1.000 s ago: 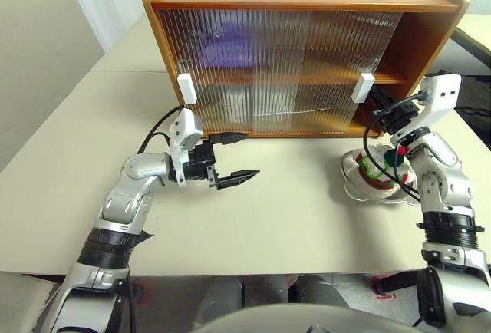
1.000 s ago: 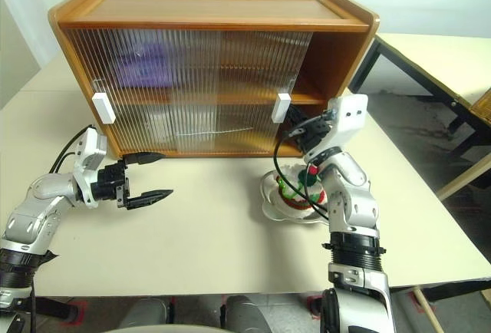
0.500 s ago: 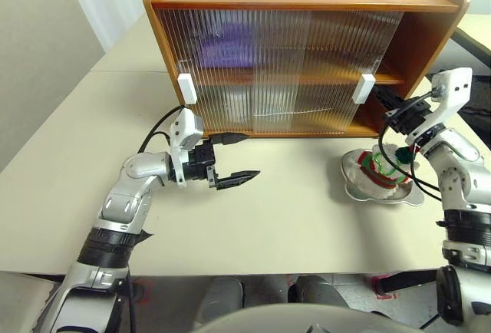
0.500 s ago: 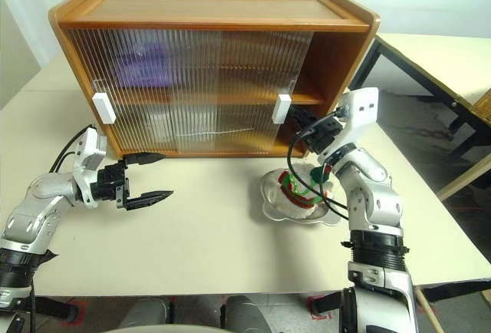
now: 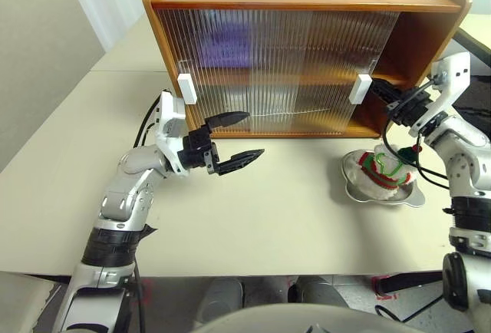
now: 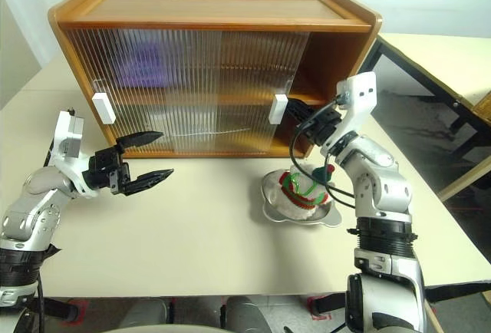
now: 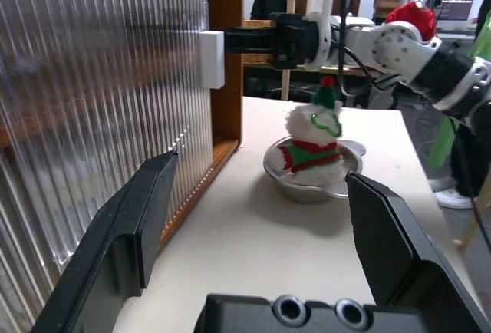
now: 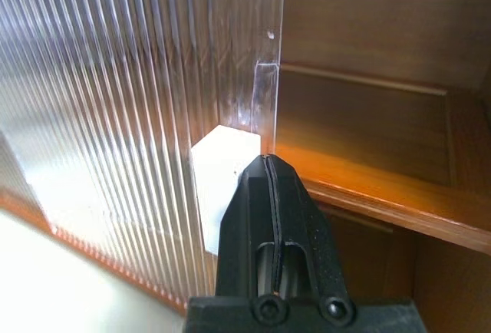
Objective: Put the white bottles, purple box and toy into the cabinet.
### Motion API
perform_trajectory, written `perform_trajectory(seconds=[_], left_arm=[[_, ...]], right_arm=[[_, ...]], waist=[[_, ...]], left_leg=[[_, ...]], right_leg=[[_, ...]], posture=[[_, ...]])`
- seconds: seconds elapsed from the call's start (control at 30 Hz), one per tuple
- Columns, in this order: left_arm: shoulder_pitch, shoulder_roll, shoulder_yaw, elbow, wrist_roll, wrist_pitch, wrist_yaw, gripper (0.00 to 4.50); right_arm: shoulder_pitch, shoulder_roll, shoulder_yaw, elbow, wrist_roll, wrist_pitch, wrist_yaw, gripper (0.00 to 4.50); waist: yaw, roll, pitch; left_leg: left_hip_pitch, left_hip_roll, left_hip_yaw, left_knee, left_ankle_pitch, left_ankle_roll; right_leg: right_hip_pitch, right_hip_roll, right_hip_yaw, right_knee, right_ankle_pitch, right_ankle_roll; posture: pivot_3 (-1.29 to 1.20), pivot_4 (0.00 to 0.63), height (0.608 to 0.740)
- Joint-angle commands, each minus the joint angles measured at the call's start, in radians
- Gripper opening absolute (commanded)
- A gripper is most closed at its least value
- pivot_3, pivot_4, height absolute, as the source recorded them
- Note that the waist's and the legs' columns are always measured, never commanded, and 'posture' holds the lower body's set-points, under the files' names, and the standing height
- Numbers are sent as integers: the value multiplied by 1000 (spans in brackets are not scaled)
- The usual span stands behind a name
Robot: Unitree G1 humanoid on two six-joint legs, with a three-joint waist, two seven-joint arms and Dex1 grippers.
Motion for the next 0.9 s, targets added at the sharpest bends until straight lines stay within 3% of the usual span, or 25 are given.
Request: perform_trajectory(seconds=[0.03,0.47,0.9], left_arm=[[-1,18,9,-34,-17,24,1,4500],[-10,64,34,-77,-65,73,1,4500],[28,23,96,-90,-152,97,37,4500]], right_arm=[[-24,-6,27,-35,12,50,10,23],[-57,47,56,-63,12,95,-13,23],[-96,115,102,-63,7,104,-23,23]], waist=[[1,0,0],[5,0,0],[8,0,0]], left_leg=[[0,0,0,0,0,0],[1,1,-1,0,1,-1],[1,1,-1,0,1,-1]], right_leg=[[0,0,0,0,0,0],[0,1,-1,1,0,-1],[-1,1,-1,1,0,-2]], posture=[[122,0,740],[130,0,740],[138,0,740]])
